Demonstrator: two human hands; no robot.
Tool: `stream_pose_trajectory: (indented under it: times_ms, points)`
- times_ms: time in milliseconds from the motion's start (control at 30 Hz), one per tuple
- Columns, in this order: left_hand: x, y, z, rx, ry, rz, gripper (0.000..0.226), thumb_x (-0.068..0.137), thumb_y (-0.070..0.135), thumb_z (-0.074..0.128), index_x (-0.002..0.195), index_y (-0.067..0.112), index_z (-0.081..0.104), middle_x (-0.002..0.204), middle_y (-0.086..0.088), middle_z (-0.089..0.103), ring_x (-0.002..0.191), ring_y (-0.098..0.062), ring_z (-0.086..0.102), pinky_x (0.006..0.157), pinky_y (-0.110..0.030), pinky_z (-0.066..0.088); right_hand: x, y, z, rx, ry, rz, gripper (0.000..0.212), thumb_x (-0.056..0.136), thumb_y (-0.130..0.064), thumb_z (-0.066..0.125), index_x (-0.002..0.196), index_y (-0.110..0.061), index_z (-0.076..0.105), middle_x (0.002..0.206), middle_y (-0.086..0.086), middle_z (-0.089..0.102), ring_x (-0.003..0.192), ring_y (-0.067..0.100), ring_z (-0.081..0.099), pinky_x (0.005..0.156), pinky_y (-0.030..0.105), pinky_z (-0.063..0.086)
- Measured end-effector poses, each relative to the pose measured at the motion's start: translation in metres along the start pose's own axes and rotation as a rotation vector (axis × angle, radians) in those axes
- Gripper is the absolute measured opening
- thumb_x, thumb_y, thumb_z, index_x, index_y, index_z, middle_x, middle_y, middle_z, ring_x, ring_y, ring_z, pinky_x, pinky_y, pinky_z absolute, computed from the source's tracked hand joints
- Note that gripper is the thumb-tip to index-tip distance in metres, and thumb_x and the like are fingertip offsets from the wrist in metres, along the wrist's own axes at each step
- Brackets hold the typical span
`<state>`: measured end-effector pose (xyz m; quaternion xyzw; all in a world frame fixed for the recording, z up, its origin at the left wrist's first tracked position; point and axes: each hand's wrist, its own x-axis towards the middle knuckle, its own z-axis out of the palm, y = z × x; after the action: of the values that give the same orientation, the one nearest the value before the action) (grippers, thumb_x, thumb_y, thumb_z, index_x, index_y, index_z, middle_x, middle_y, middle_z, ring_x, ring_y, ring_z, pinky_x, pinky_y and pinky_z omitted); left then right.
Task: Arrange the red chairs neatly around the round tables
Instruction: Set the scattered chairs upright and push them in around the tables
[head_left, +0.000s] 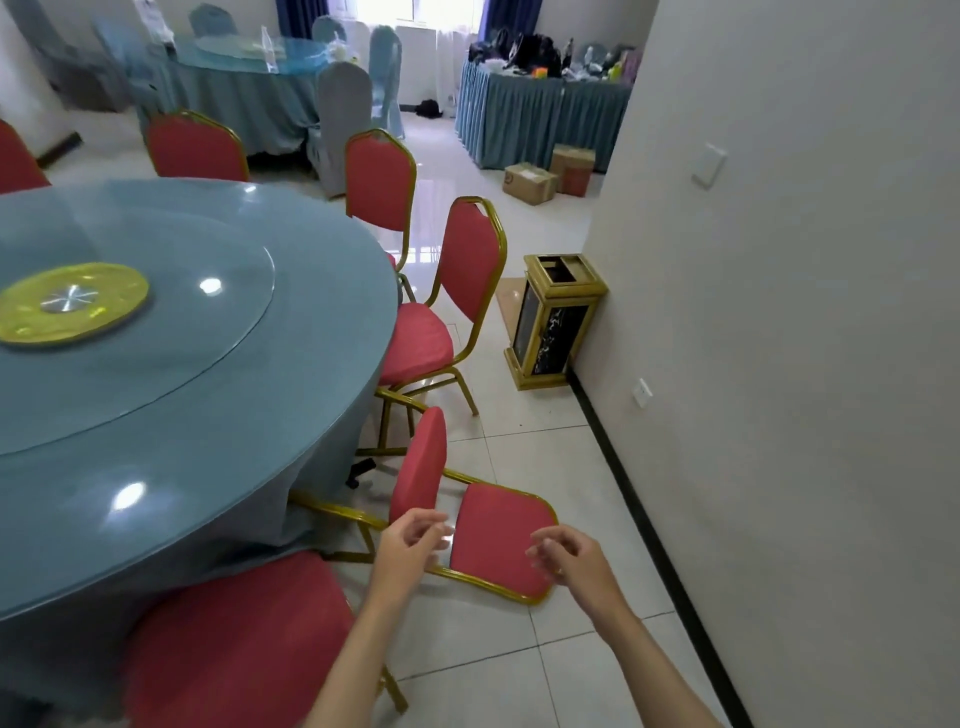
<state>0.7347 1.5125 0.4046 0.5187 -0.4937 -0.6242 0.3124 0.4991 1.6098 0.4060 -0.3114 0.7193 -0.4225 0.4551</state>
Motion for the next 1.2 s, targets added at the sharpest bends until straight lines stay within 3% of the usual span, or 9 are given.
stream_pose_trajectory:
  times_ms: [300,467,600,833,1000,1200]
  points:
    - [0.076,0.001,0.048,0.036,0.038,-0.031,0.01,0.1,0.015,0.064,0.103,0.017,0.073,0.092,0.001,0.078,0.085,-0.015,0.074,0.083,-0.039,0.06,0.102,-0.007,-0.037,-0.092,-0.096,0.032,0.019,0.104,-0.011,0.054,0.107,-0.012,0.072,0.094,0.006,0.079,0.083,0.017,0.073,0.067,0.023,0.054]
    - [0.102,0.002,0.079,0.074,0.075,-0.06,0.01,0.1,0.017,0.064,0.103,0.017,0.073,0.091,0.001,0.078,0.088,-0.018,0.074,0.084,-0.038,0.061,0.152,-0.001,-0.077,-0.158,-0.187,0.047,0.019,0.104,-0.009,0.053,0.106,-0.01,0.072,0.092,0.008,0.079,0.081,0.021,0.072,0.067,0.032,0.052]
    - [0.125,-0.005,0.109,0.036,0.211,-0.102,0.013,0.101,0.012,0.061,0.102,0.013,0.074,0.091,-0.008,0.077,0.087,-0.03,0.073,0.08,-0.042,0.059,0.198,0.011,-0.119,-0.153,-0.231,0.081,0.02,0.104,-0.007,0.052,0.105,-0.008,0.072,0.091,0.009,0.079,0.079,0.023,0.071,0.063,0.028,0.051]
    - [0.146,-0.002,0.203,-0.001,0.406,-0.182,0.015,0.103,0.01,0.058,0.103,0.011,0.073,0.091,-0.009,0.078,0.085,-0.025,0.073,0.07,-0.027,0.056,0.26,0.026,-0.202,-0.148,-0.368,0.141,0.02,0.103,-0.008,0.052,0.106,-0.009,0.072,0.091,0.009,0.079,0.081,0.022,0.073,0.073,0.036,0.055]
    - [0.165,-0.002,0.264,-0.03,0.457,-0.232,0.016,0.103,0.013,0.058,0.101,0.012,0.074,0.092,-0.007,0.077,0.075,-0.013,0.069,0.067,-0.027,0.054,0.3,0.034,-0.255,-0.198,-0.431,0.197,0.02,0.102,-0.005,0.052,0.105,-0.006,0.071,0.092,0.014,0.078,0.075,0.018,0.071,0.066,0.027,0.053]
    - [0.188,-0.02,0.302,-0.066,0.451,-0.307,0.019,0.104,0.021,0.058,0.1,0.014,0.074,0.093,-0.004,0.077,0.08,-0.017,0.071,0.073,-0.034,0.054,0.338,0.069,-0.291,-0.272,-0.451,0.322,0.017,0.1,-0.011,0.055,0.104,-0.01,0.072,0.091,0.008,0.078,0.078,0.018,0.07,0.071,0.031,0.052]
